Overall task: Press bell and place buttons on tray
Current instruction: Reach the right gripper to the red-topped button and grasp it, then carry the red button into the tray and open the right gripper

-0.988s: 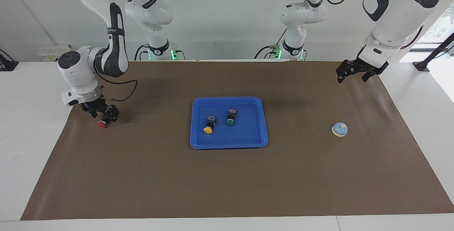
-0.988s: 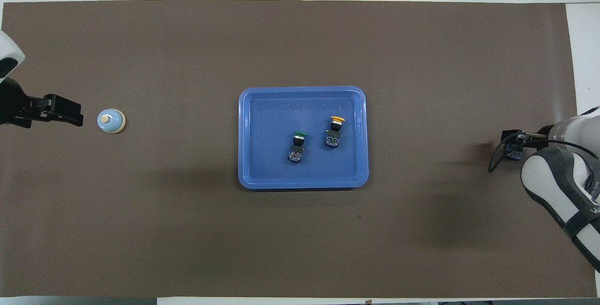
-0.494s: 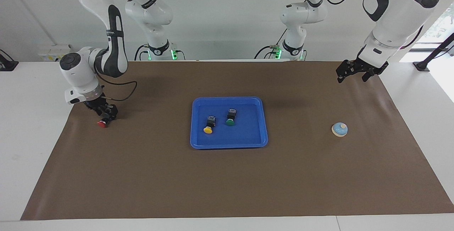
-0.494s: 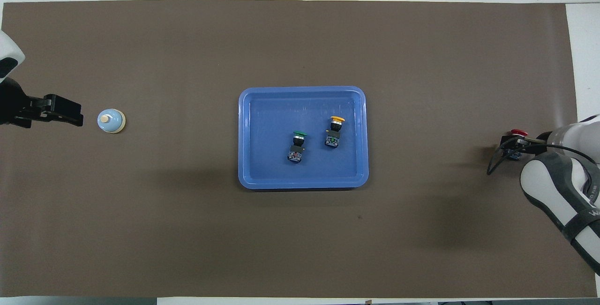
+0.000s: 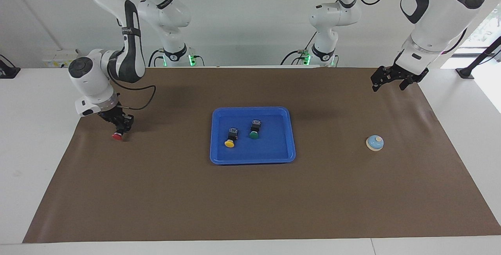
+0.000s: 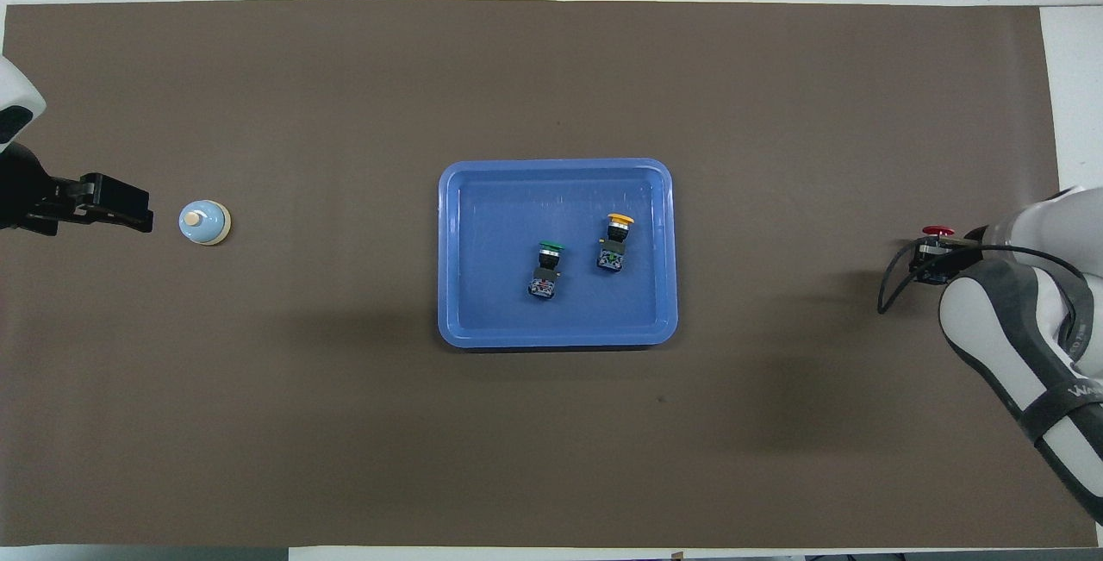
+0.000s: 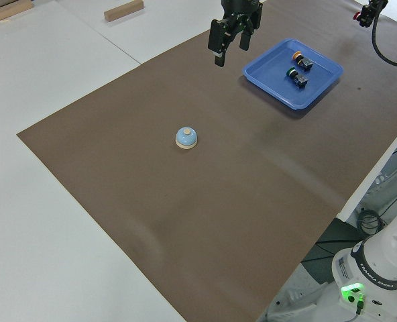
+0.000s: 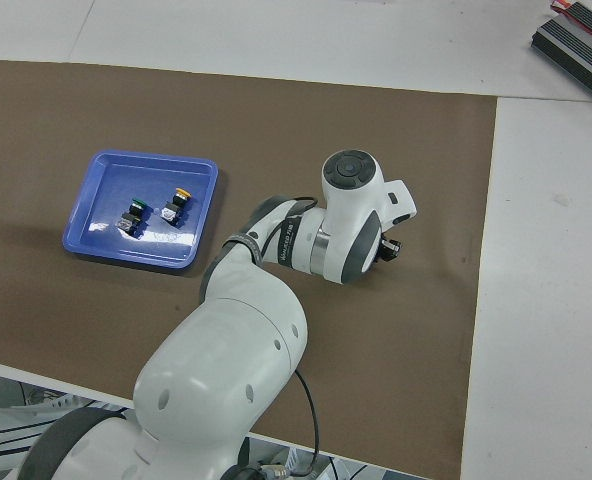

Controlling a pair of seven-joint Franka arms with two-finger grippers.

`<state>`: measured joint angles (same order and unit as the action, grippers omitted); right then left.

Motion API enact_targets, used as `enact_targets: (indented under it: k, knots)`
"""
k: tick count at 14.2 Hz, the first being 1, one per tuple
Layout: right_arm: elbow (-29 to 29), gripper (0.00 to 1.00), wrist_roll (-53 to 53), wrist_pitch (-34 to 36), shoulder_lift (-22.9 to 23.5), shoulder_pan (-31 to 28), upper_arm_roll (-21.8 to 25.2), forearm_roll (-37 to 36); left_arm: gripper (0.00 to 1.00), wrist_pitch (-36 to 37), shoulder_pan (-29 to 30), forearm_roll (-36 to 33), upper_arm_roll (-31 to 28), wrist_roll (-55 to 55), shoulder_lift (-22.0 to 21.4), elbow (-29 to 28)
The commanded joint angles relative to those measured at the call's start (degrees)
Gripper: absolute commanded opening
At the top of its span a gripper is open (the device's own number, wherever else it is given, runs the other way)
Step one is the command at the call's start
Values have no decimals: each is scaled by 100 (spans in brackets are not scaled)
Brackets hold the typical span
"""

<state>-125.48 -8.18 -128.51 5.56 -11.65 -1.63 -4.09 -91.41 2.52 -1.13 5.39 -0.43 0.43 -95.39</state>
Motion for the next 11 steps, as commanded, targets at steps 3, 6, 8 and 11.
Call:
enact_targets:
  k: [3, 6, 8, 11]
  knots:
    - [2489, 0, -1921, 2494, 560, 1899, -48, 57, 100, 0, 3, 8, -21, 34, -95, -59]
    - [3002, 0, -2510, 2814, 728, 2990, -39, 566, 100, 0, 3, 8, -21, 34, -95, -59]
    - [3404, 0, -2837, 2892, 1015, 3544, -39, 716, 100, 0, 3, 8, -21, 34, -95, -59]
    - [4678, 0, -3566, 3079, 2314, 4475, -21, 708, 100, 0, 3, 8, -21, 34, -95, -59]
